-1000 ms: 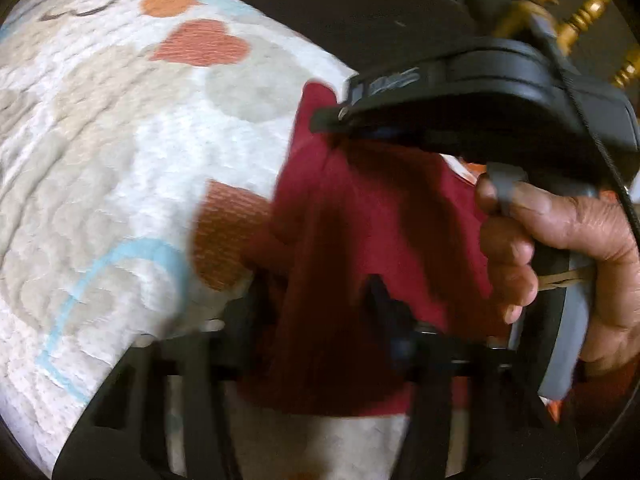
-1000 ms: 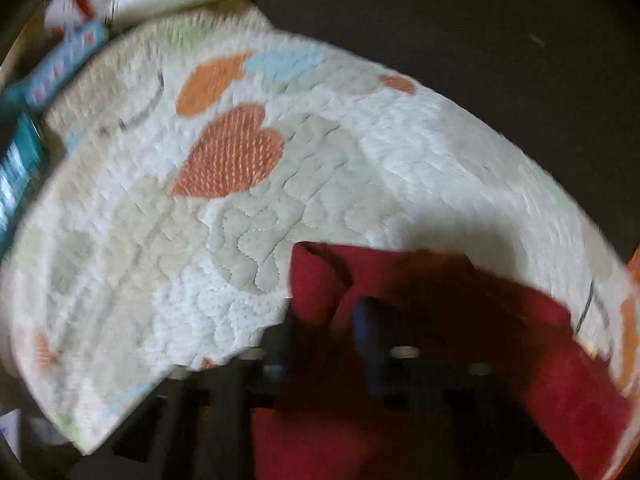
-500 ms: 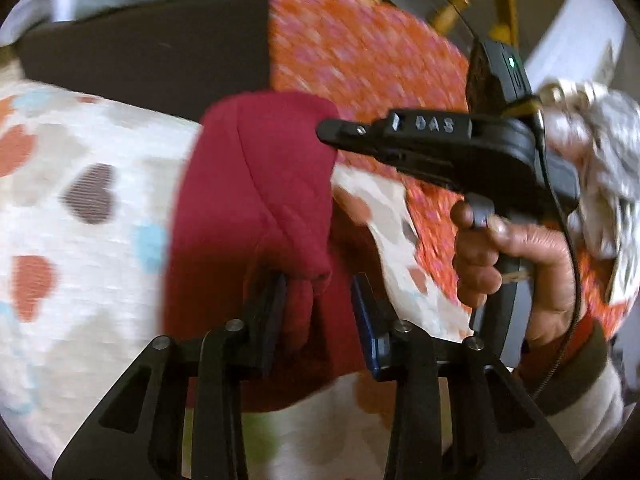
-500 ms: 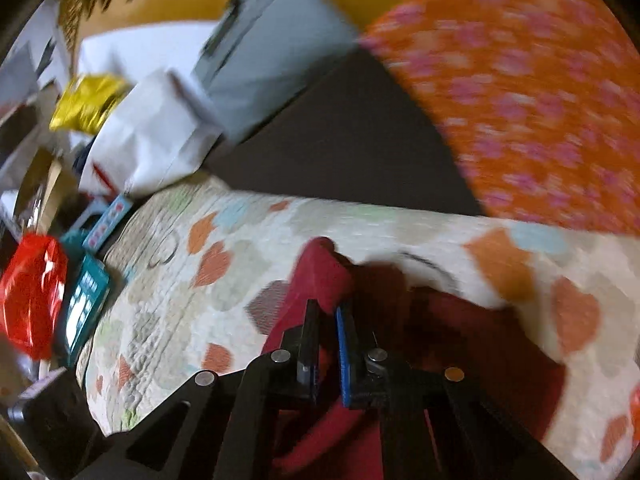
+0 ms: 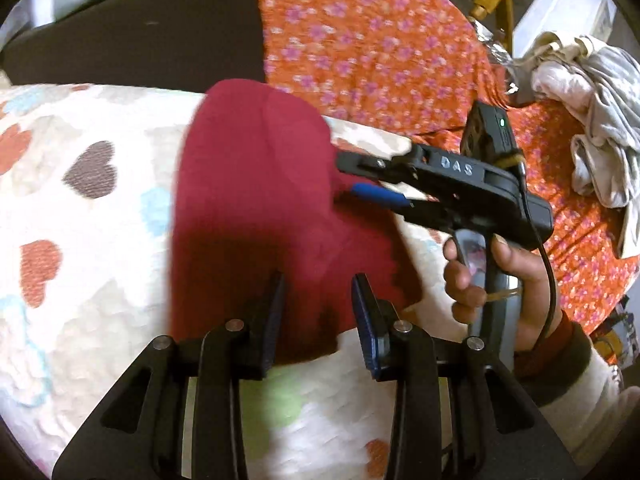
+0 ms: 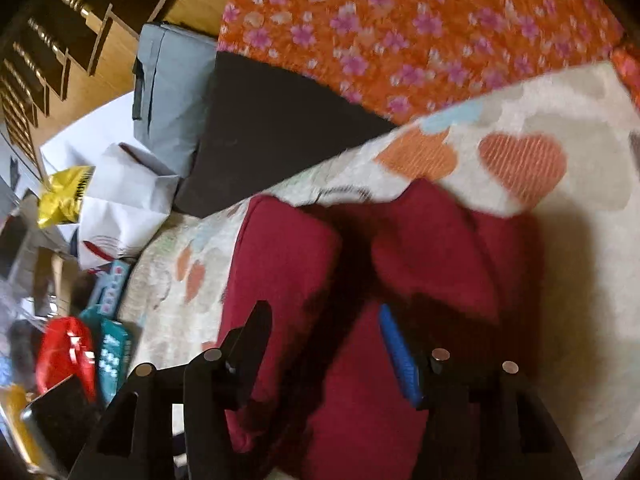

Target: Fold small clothes

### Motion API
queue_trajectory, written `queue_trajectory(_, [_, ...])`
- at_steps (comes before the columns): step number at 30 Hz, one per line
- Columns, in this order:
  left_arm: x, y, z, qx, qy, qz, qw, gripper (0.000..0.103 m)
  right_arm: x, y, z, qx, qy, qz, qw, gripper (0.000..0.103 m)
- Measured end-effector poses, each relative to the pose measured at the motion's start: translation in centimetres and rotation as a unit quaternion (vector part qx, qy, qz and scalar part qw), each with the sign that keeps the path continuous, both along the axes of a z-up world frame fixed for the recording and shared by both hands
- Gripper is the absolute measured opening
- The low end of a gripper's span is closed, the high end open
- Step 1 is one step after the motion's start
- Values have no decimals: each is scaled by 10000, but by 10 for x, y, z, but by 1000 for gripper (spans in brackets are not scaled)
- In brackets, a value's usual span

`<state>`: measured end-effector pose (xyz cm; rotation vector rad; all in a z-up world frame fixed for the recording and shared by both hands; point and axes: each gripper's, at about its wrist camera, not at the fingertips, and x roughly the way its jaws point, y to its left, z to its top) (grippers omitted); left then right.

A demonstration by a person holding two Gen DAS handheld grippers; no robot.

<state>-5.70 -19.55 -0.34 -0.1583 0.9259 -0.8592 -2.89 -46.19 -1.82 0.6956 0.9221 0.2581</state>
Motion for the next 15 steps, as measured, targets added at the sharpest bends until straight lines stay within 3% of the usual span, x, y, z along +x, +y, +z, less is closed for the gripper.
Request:
queue_trajectory(7, [5,41,-21,31,152,361,9992,33,22,38,-30,295,288,255,9988,57])
queue_trajectory(11, [3,31,-35,288,62,284,9992,33,31,57,-36,574,219,270,9978,58])
queue_trajectory(15, [5,32,-38,222,119,265,9993,33,22,53,-33,924,60,281,9953,61])
